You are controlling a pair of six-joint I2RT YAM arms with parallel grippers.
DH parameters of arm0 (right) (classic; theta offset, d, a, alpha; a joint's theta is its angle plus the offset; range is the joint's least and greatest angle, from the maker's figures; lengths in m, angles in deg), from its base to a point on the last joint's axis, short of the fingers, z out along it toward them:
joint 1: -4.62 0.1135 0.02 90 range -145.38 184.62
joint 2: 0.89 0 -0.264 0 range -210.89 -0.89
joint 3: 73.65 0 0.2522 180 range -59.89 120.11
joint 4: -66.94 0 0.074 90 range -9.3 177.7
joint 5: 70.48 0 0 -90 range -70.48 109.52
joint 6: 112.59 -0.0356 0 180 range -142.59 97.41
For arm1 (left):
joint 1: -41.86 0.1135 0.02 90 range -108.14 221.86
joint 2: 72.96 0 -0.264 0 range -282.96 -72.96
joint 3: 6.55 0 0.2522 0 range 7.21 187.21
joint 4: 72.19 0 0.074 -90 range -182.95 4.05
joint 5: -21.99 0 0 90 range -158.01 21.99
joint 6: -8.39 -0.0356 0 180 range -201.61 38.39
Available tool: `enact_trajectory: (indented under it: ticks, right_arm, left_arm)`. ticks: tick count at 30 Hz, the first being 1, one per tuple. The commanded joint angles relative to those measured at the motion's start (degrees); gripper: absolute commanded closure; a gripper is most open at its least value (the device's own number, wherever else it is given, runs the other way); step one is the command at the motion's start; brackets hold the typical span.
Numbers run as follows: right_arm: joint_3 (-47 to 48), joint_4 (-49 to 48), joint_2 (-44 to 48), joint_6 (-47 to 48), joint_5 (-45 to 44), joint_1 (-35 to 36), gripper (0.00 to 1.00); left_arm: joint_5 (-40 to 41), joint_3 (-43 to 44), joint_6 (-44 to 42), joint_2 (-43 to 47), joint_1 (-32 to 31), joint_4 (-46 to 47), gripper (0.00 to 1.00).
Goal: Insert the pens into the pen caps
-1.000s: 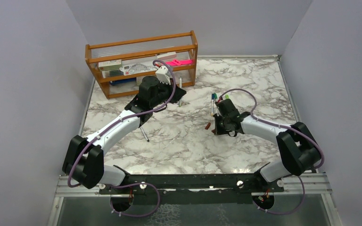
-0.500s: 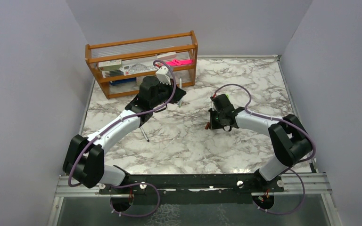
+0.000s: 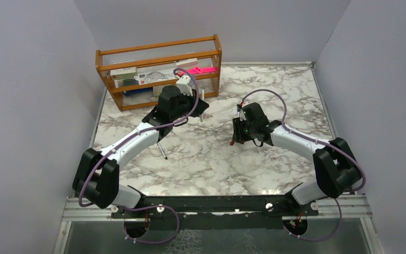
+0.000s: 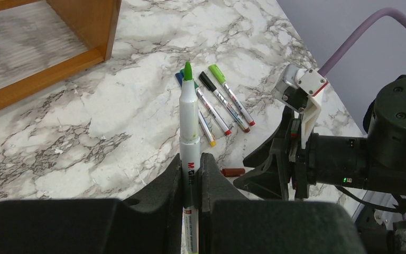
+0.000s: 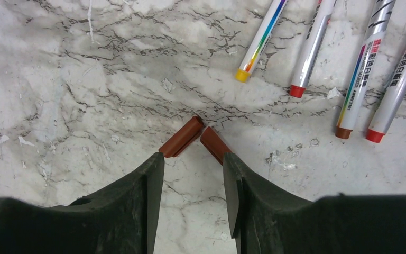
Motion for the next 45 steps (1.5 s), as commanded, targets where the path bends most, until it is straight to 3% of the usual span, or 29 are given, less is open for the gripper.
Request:
enact_trajectory:
  ticks: [1, 13, 23, 30, 34, 38, 41, 45]
  right_arm:
    - [2.0, 1.1, -0.7, 3.9, -2.1, 0.2, 0.54]
    - [2.4, 2.4, -6.7, 4.0, -4.0, 0.2, 0.57]
    - [2.2, 2.5, -8.7, 3.9, -5.8, 0.2, 0.66]
    - [2.8, 4.4, -9.3, 3.3, -7.9, 0.2, 0.97]
    - [1.8, 2.1, -5.6, 0.3, -6.6, 0.2, 0.99]
    - [-0.2, -5.0, 4.8, -4.3, -4.9, 0.1, 0.99]
    - [-1.9, -12.9, 11.6, -6.9, -4.3, 0.1, 0.99]
    - [-4.3, -24.3, 18.1, -10.3, -5.5, 0.1, 0.99]
  left_arm:
    - [0.2, -0.2, -0.3, -0.7, -0.3, 1.2, 1.00]
    - [0.6, -0.4, -0.6, -0.5, -0.3, 0.9, 1.00]
    - [0.6, -0.3, -0.5, -0.6, -0.3, 0.7, 1.00]
    - [0.4, -0.2, -0.3, -0.8, -0.3, 0.7, 1.00]
    - [-0.8, -0.3, 0.5, -0.9, -0.3, 1.6, 1.00]
    - [-11.4, -1.5, 6.7, -2.5, -0.3, 8.8, 1.00]
    - [-20.0, -3.3, 15.2, -5.0, -1.3, 20.4, 1.00]
    - [-21.9, -6.2, 22.6, -6.6, -4.5, 32.5, 1.00]
